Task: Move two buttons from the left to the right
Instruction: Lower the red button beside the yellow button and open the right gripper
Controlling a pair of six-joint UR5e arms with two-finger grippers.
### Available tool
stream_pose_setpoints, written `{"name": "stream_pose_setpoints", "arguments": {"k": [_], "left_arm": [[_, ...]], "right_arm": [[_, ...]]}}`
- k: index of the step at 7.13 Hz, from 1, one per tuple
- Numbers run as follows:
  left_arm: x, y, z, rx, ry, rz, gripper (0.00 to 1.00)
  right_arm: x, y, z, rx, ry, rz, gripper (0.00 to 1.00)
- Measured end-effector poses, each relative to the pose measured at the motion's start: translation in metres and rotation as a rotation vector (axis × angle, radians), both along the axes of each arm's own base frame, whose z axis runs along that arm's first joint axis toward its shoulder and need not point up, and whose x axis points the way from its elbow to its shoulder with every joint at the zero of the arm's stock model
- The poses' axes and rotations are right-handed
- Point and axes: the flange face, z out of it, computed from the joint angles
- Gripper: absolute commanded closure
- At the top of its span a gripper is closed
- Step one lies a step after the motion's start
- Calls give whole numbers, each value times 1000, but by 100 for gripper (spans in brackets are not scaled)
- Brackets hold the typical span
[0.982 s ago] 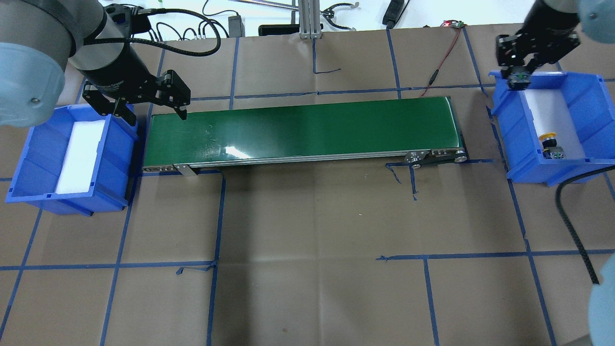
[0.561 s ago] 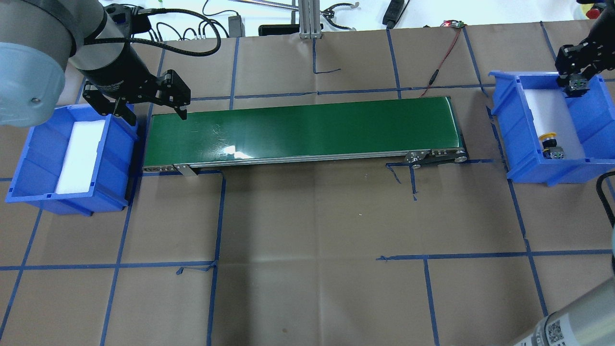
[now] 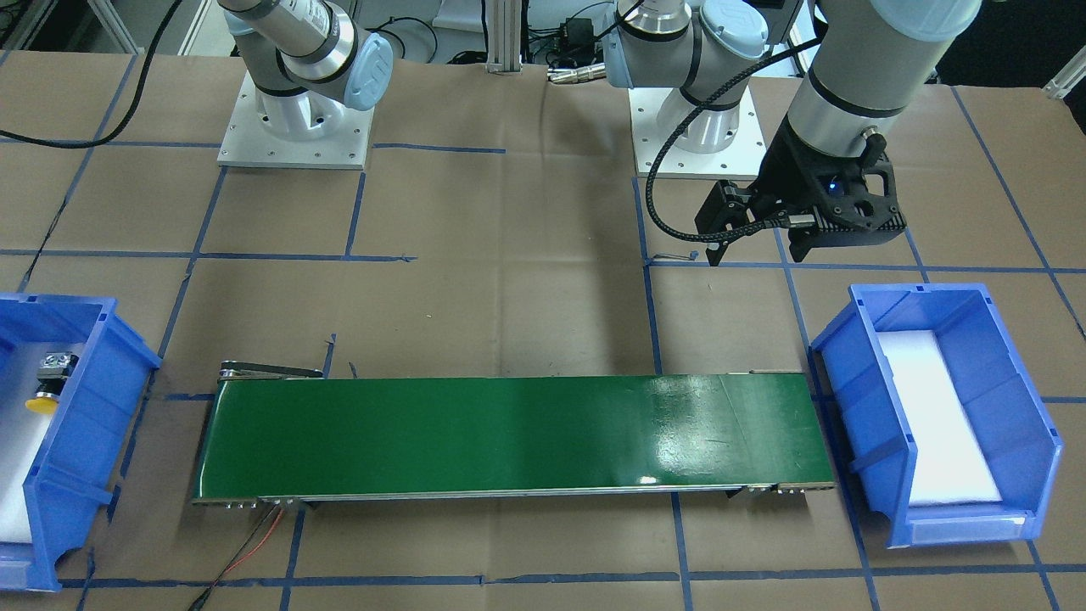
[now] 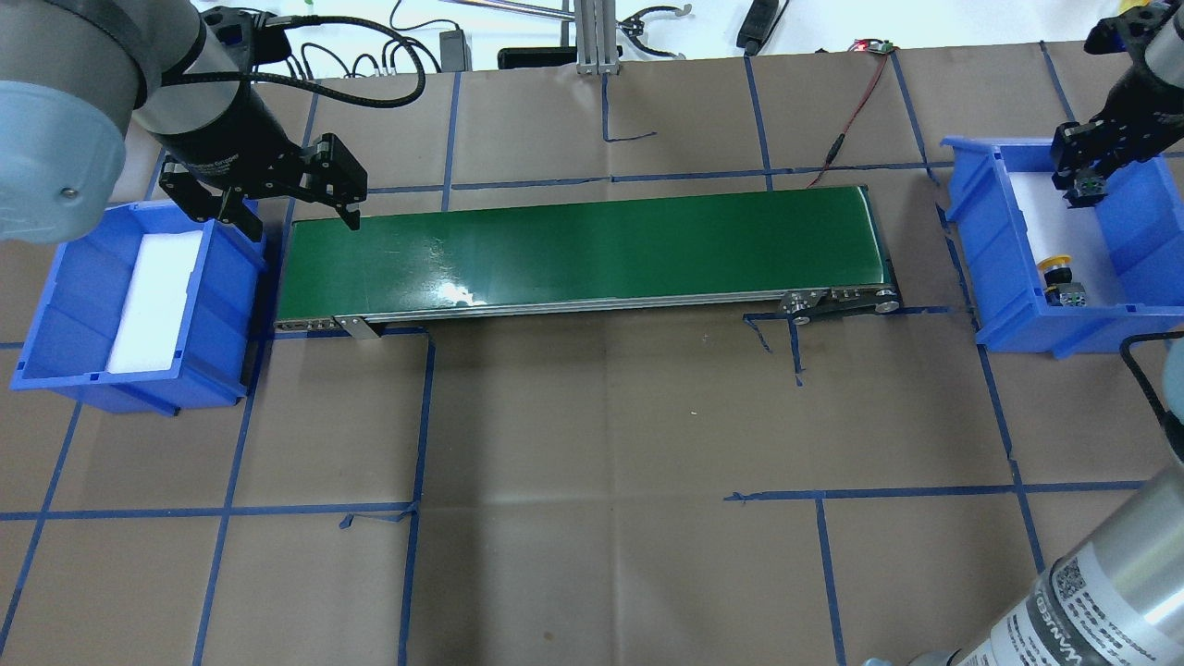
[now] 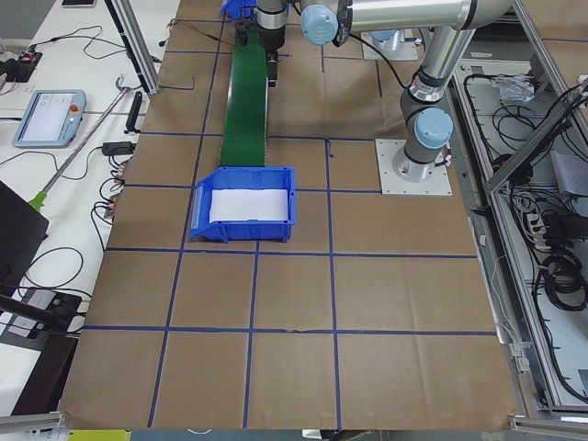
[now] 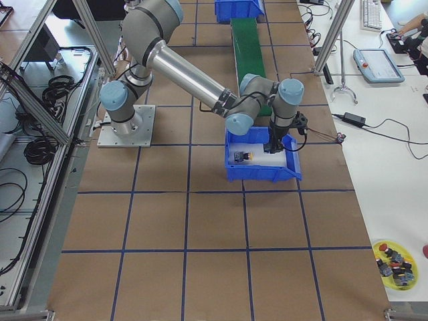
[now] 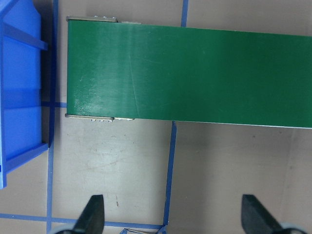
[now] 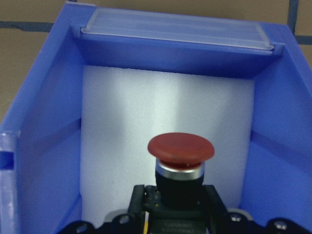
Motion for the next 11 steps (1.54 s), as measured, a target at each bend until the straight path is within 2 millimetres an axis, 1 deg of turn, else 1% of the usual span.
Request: {"name": "stream_pose_setpoints", "arguments": {"k": [2, 3, 4, 5, 6, 9, 11], "left_arm": [[0, 0, 0, 0, 0, 0, 0], [0, 0, 0, 0, 0, 0, 0], [0, 0, 0, 0, 0, 0, 0], [0, 0, 0, 0, 0, 0, 0], [0, 0, 0, 0, 0, 0, 0], [0, 0, 0, 0, 0, 0, 0], [0, 0, 0, 0, 0, 0, 0]], "right_arm": [[-1, -2, -32, 28, -13, -1, 96], [-1, -2, -41, 37, -16, -1, 94], [-1, -1, -47, 46, -20, -2, 84], [0, 1, -53, 54, -26, -4, 41], [1, 2, -57, 60, -32, -4, 1], [5, 2, -59, 53, -56, -7, 0], [5, 1, -52, 42, -54, -5, 0]]}}
